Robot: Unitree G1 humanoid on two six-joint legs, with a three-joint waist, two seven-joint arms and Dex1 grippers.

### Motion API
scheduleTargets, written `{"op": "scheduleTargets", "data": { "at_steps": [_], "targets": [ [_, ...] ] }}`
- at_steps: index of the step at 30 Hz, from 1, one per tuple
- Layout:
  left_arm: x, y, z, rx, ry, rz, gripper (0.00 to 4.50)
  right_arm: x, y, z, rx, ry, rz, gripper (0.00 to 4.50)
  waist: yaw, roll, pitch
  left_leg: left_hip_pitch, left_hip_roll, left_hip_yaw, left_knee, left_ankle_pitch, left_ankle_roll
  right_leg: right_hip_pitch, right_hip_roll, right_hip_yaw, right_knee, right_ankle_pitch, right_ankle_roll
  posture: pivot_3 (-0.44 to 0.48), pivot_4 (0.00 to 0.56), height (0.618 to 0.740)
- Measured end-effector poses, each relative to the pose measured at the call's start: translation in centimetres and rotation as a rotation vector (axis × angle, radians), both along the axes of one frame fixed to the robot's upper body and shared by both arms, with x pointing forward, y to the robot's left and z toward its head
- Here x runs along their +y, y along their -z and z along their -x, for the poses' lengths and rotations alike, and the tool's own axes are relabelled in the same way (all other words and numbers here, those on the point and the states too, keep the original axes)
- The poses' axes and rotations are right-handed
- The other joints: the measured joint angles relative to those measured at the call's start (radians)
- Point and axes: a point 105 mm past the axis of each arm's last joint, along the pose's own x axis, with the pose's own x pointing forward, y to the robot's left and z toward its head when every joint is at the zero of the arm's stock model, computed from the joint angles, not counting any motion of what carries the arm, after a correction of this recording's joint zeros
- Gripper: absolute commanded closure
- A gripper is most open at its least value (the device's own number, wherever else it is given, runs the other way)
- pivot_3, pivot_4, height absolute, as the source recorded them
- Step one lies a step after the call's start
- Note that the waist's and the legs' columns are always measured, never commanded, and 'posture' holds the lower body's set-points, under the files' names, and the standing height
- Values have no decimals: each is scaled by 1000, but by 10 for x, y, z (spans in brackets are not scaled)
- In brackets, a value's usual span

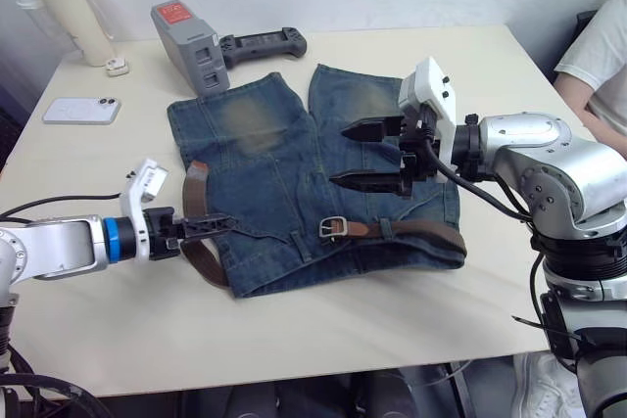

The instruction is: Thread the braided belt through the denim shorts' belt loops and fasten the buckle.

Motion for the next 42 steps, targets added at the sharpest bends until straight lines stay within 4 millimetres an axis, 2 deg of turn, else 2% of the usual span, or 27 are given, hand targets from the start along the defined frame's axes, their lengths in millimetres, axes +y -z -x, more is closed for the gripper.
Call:
{"op": "scheduleTargets", "data": {
  "at_steps": [3,9,12,15,20,24,31,34,37,40,41,42],
  "targets": [
    [-5,6,-6,24,-3,-32,105,1,-1,1,-9,3,-2,0,1,-1,0,0,0,1,1,0,0,0,0,0,0,0,0,0,150,664],
    [21,-2,-27,33,-161,13,105,-3,-2,0,-16,25,-13,0,-1,-1,0,0,0,1,0,0,0,-1,0,0,1,0,0,0,150,664],
    [26,-12,-31,28,-199,80,105,-3,-2,0,-17,27,-14,0,0,-1,0,0,0,1,0,0,0,0,0,0,1,0,0,0,150,664],
    [29,-12,-34,45,-234,117,105,-3,-2,0,-18,29,-14,0,0,-1,0,0,0,0,1,0,0,0,0,0,1,0,0,0,150,664],
    [26,-8,-39,70,-266,149,105,-3,-2,0,-19,30,-14,0,0,-1,-1,-1,0,0,2,0,0,0,0,0,1,0,0,0,150,664],
    [15,-1,-45,84,-259,136,105,-3,-2,-1,-20,32,-15,0,1,-1,-1,-1,0,0,3,0,0,0,0,0,2,0,0,0,150,664],
    [4,12,-53,82,-238,-25,105,-3,-2,-2,-22,44,-18,0,1,-2,-1,-1,0,0,2,0,0,0,0,0,2,0,0,0,150,664],
    [0,16,-57,74,-245,-51,1006,-3,-2,-2,-22,48,-20,0,1,-2,-1,-1,0,0,3,0,0,0,0,0,3,0,0,0,150,664],
    [4,20,-60,71,-264,-102,2345,-4,-1,-2,-21,49,-21,0,2,-2,-1,-1,0,0,4,0,0,0,0,0,3,0,0,0,150,664],
    [10,19,-63,42,-274,-172,3913,-4,-1,-2,-21,49,-21,0,2,-2,-1,-1,0,0,4,0,0,0,0,0,3,0,0,0,150,664],
    [11,16,-65,17,-272,-204,4269,-4,-1,-2,-21,49,-21,0,2,-2,-1,-1,0,0,4,0,0,0,0,0,3,0,0,0,150,664],
    [12,13,-66,-9,-265,-230,4435,-4,-1,-2,-20,49,-21,0,2,-2,-1,-2,0,0,4,0,0,0,0,0,3,0,0,0,150,664]
  ]
}}
